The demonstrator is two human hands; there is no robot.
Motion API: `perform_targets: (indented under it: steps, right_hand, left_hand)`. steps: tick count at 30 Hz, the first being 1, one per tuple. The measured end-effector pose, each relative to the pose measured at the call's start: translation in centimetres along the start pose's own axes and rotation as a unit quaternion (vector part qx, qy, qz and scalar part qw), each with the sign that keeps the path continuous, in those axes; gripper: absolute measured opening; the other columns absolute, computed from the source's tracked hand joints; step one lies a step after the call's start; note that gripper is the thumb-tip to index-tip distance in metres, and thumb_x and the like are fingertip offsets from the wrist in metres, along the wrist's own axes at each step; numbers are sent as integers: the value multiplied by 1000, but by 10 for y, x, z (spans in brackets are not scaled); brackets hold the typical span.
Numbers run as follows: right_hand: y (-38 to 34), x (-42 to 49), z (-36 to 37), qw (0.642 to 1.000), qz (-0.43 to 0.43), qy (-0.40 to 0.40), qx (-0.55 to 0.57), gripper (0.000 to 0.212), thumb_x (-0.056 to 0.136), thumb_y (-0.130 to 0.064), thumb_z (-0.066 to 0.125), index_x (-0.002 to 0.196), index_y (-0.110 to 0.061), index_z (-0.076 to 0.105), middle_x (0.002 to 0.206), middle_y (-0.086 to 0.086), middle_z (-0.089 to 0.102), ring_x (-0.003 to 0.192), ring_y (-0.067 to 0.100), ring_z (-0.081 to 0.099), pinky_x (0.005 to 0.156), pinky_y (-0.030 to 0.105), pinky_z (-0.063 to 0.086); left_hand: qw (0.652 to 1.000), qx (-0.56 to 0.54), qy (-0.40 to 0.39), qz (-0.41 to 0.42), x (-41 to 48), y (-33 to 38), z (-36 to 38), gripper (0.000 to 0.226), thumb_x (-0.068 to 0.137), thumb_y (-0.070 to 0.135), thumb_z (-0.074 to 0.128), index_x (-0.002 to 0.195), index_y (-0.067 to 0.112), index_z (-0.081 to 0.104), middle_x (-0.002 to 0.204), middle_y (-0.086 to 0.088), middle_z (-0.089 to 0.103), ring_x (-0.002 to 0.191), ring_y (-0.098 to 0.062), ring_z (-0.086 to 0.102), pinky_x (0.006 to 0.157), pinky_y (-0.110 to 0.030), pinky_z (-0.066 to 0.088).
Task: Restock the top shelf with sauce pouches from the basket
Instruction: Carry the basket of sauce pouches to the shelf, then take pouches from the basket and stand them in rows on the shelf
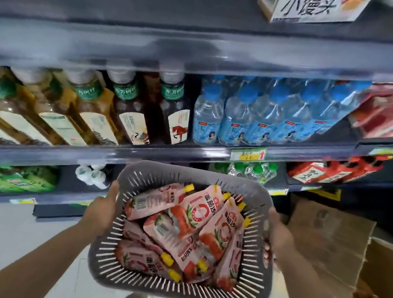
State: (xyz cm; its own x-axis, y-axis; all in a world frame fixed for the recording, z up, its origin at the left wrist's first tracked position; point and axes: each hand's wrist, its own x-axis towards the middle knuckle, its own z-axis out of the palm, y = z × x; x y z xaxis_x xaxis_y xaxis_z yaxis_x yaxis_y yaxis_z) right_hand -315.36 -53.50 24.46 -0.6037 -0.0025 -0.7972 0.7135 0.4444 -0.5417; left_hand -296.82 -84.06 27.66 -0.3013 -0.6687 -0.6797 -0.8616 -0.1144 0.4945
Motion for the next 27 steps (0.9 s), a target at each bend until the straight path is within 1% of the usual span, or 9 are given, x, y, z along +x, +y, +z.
perform_targets:
  steps: [2, 5, 8, 12, 16, 19, 21, 24, 27]
  right_hand:
    - [-1, 7, 3, 1000, -2, 16, -4, 70, 91, -64, 39, 59, -5, 59, 42, 14, 56, 45, 25, 55, 51, 25, 36]
    - [0, 9, 0, 999, -18, 23, -17, 65, 89, -67, 35, 56, -15, 52, 38, 2, 50, 43, 19, 48, 46, 25, 33]
    - [0, 4, -8, 999, 7, -28, -34, 74, 91, -68, 29, 48, -9, 41, 37, 5, 39, 32, 17, 39, 38, 20, 28]
    - [-3, -6, -15, 997, 38, -58, -26, 71, 79, -79, 39, 54, -13, 49, 54, 6, 47, 48, 19, 43, 52, 27, 32]
    - [-5, -22, -5, 999, 41, -18, 12, 66, 89, -64, 43, 74, -2, 59, 58, 9, 46, 48, 20, 42, 52, 27, 35]
    - [-3, -44, 15, 980, -49, 145, -130, 67, 91, -54, 50, 124, 5, 52, 106, 22, 59, 95, 36, 58, 83, 40, 45]
    - [9, -68, 30, 924, -162, 246, -243, 66, 88, -50, 54, 132, -2, 44, 131, 18, 45, 122, 35, 42, 100, 41, 35]
    - [28, -79, 61, 941, -230, 137, -206, 59, 72, -48, 66, 117, -12, 53, 113, 4, 57, 107, 24, 54, 92, 35, 46]
    - [44, -35, 85, 963, -164, 41, -209, 70, 58, -53, 61, 119, -20, 52, 112, 0, 61, 104, 23, 60, 91, 41, 52]
  left_hand:
    - [999, 40, 21, 7, 5, -5, 4, 94, 84, 70, 9, 82, -8, 60, 57, -15, 44, 56, -27, 47, 62, -39, 38]
    - [999, 31, 41, -9, -2, -2, 7, 88, 70, 80, 7, 61, 4, 49, 53, -14, 41, 49, -23, 39, 59, -35, 34]
    - [999, 35, 23, -20, -2, -2, 8, 99, 89, 70, 13, 116, -16, 54, 67, -28, 54, 51, -25, 42, 52, -40, 41]
    - [999, 2, 1, -37, -5, -5, 8, 91, 93, 66, 16, 130, -11, 47, 101, -37, 60, 84, -47, 61, 79, -57, 50]
    - [1000, 5, -17, -6, -2, -10, 2, 91, 94, 64, 16, 130, -15, 43, 61, -21, 48, 51, -25, 45, 51, -33, 37]
    - [999, 2, -38, 13, -1, -12, -3, 87, 94, 64, 16, 131, -10, 44, 96, -41, 58, 50, -22, 40, 48, -28, 32]
    - [999, -8, -50, 10, -1, -14, -5, 91, 92, 68, 16, 132, -9, 43, 115, -44, 53, 57, -32, 51, 52, -33, 42]
    - [998, -13, -55, -1, -2, -14, -5, 95, 92, 68, 16, 126, -17, 45, 53, -16, 43, 45, -22, 39, 46, -27, 32]
    - [997, 1, -71, -4, -1, -12, -6, 97, 92, 67, 14, 128, -21, 38, 48, -8, 33, 43, -18, 31, 44, -26, 24]
